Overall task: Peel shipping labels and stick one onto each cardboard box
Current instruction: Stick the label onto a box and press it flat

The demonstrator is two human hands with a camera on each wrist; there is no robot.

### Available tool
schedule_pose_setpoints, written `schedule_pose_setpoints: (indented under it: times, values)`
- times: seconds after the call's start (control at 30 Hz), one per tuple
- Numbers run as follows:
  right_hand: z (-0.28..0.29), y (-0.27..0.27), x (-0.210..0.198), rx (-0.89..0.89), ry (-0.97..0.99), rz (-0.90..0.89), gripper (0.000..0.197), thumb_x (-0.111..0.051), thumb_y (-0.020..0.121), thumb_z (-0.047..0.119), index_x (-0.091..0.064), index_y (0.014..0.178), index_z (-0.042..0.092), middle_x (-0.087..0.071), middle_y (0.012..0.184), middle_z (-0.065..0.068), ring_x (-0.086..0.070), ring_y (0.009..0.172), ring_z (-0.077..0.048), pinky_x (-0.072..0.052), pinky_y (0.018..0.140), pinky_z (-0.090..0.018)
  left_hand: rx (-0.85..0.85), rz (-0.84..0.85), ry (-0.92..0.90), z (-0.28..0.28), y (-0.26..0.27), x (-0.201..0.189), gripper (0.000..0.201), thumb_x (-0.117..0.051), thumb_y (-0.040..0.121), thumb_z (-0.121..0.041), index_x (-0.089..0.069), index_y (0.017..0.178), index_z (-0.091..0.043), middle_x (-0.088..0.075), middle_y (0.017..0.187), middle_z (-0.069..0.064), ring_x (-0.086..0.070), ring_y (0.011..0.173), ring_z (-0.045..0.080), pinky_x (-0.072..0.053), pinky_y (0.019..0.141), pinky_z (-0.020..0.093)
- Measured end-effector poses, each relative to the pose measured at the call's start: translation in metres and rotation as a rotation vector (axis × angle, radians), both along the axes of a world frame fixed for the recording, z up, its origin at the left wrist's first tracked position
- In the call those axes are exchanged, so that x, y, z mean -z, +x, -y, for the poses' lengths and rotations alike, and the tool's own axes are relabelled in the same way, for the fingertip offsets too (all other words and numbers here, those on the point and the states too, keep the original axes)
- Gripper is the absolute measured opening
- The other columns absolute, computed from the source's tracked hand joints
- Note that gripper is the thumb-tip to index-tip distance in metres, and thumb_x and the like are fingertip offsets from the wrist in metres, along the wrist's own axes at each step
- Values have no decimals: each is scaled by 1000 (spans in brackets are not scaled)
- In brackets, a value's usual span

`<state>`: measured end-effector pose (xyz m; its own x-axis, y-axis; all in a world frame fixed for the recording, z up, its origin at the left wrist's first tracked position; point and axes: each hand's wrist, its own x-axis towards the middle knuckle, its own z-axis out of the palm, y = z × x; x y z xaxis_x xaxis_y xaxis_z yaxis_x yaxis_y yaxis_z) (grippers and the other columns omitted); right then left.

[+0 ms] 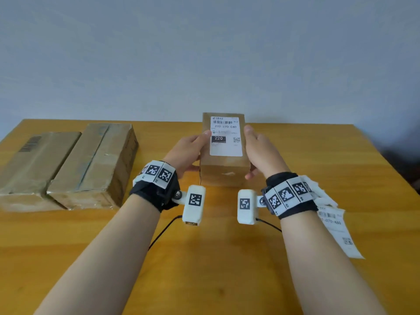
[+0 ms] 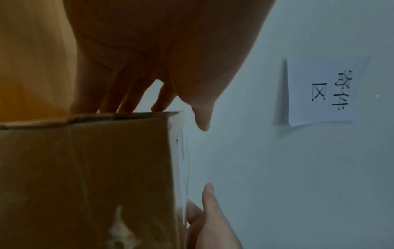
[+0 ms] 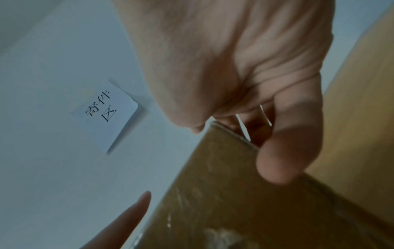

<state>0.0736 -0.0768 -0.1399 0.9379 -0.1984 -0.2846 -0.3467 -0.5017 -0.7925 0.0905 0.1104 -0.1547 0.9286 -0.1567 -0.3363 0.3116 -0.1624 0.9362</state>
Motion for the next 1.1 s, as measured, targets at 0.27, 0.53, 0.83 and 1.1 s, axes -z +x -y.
schedule_pose_setpoints:
  times: [0.27, 0.53, 0.83, 1.1]
  values:
    - [-2, -25, -7, -47, 74, -59, 57, -31, 105, 65, -66, 114, 22, -68, 113, -20, -70, 88, -35, -66, 67, -54, -52, -58, 21, 5, -11, 5, 35, -46, 111, -35, -62, 136, -18, -74, 120, 6, -69, 98, 21, -58, 75, 36]
    - [3, -24, -3, -25, 131, -11, 55, -38, 106, 58, -56, 145, 25, -69, 124, -10, -74, 99, -33, -67, 67, -44, -80, -52, 28, 14, -2, 5, 39, -53, 109, -26, -55, 147, -17, -75, 122, 7, -71, 97, 22, -58, 69, 35]
    - [40, -15, -26, -18, -38, 90, 45, -46, 110, 37, -59, 143, 9, -63, 142, -13, -63, 115, -32, -51, 100, -45, -257, 100, 197, 27, 7, -21, 44, -55, 104, -13, -58, 148, -13, -66, 129, 7, -57, 92, 21, -52, 91, 40]
    - [112, -40, -14, -158, -635, -297, 24, -71, 94, 27, -63, 103, 6, -68, 93, -7, -66, 82, -26, -54, 70, -35, -149, 326, 197, 67, -27, -36, 29, -50, 102, -5, -73, 97, -21, -69, 104, -2, -60, 94, 17, -51, 82, 30]
